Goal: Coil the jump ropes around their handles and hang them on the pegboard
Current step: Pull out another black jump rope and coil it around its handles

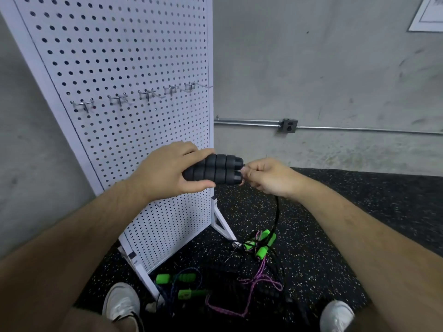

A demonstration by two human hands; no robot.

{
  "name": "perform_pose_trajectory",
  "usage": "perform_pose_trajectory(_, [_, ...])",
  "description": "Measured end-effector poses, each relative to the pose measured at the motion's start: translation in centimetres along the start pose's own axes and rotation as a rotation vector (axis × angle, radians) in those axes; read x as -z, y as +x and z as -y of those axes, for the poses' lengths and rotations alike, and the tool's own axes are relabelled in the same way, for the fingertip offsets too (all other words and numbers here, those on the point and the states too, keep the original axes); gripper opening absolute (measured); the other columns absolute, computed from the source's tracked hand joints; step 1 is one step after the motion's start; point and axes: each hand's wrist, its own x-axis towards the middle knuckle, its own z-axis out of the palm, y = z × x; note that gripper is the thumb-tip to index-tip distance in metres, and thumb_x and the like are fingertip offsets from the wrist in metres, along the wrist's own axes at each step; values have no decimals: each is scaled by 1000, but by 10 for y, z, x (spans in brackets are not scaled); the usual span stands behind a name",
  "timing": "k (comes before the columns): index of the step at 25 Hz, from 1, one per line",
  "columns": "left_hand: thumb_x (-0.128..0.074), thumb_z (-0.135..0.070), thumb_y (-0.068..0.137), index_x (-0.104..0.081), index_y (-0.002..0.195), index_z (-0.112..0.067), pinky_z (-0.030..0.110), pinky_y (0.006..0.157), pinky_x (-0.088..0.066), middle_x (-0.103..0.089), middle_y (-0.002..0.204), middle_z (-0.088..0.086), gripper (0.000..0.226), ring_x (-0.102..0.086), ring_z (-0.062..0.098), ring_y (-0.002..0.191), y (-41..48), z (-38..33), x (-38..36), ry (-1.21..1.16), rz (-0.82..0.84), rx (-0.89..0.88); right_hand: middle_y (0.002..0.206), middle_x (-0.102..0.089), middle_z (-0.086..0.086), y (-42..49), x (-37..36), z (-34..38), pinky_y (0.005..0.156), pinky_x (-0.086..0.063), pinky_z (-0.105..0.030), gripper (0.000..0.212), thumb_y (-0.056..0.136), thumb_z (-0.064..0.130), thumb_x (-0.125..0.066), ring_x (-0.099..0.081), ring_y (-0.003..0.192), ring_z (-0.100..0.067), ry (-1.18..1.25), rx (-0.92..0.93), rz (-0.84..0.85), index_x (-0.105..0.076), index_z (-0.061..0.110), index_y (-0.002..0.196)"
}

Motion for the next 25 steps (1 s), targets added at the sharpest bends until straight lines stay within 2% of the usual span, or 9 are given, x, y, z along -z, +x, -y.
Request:
perform_pose_trajectory(3, [-36,-79,89,-55,143,-21,36,70,-54,-64,103,0,81,-58,19,88,5,-4,-8,101,-48,-59,57,-45,10,-8,4,7,50,-28,-21,24,99,35,-58,-36,52,-9,136,-55,-8,-67,22,81])
perform_pose_trajectory(6, [-42,-75,88,-54,143,-19,36,68,-53,-63,101,4,79,-59,21,84,9,-8,-10,146,-78,-53,56,-50,9,-13,0,11,49,-33,-19,29,89,49,-69,-41,46,-5,0,-9,-156,-74,21,86])
perform_pose_trajectory(9, [-42,-75,87,-53,144,-17,34,66,-52,-63,99,4,82,-59,21,82,11,-11,-14,180,-71,-38,55,-58,11,-17,-6,13,51,-36,-22,18,89,46,-71,-46,45,-2,-109,56,-254,-74,31,79])
perform_pose_trajectory(12, [-40,-77,86,-54,144,-17,33,66,-50,-63,99,4,85,-59,21,83,11,-13,-17,165,-40,-24,66,-65,11,-22,-10,19,52,-40,-24,11,92,43,-66,-55,56,-3,-365,113,-318,-72,34,89])
perform_pose_trajectory(14, [-39,-77,85,-56,143,-17,31,65,-47,-63,98,3,85,-59,21,81,11,-14,-17,181,-27,-21,76,-65,8,-25,-13,24,58,-44,-27,17,93,42,-63,-59,69,-12,-582,167,-358,-70,27,98])
perform_pose_trajectory(16, [-41,-77,84,-58,140,-18,29,64,-45,-63,96,2,83,-58,20,80,11,-16,-17,186,-18,-15,78,-60,8,-24,-17,26,61,-40,-30,20,94,40,-60,-57,75,-16,-714,229,-390,-67,21,99])
perform_pose_trajectory(19, [-43,-76,84,-61,133,-21,30,62,-48,-61,92,-2,76,-57,18,78,11,-18,-14,132,-6,7,75,-50,11,-26,-16,29,59,-36,-30,20,93,39,-57,-53,73,-16,-764,300,-384,-63,20,94])
perform_pose_trajectory(23, [-44,-79,83,-53,108,-34,29,62,-43,-52,84,-14,52,-51,11,77,12,-20,-8,118,116,83,80,-59,7,-35,4,33,64,-49,-33,19,93,38,-52,-57,75,-16,-684,370,-292,-62,23,91])
perform_pose_trajectory(25, [-48,-79,83,-50,109,-40,26,66,-40,-53,88,-19,47,-54,8,83,12,-23,-8,68,132,112,86,-62,6,-36,13,32,68,-50,-35,17,97,35,-52,-58,79,-15,-697,409,-281,-62,23,92])
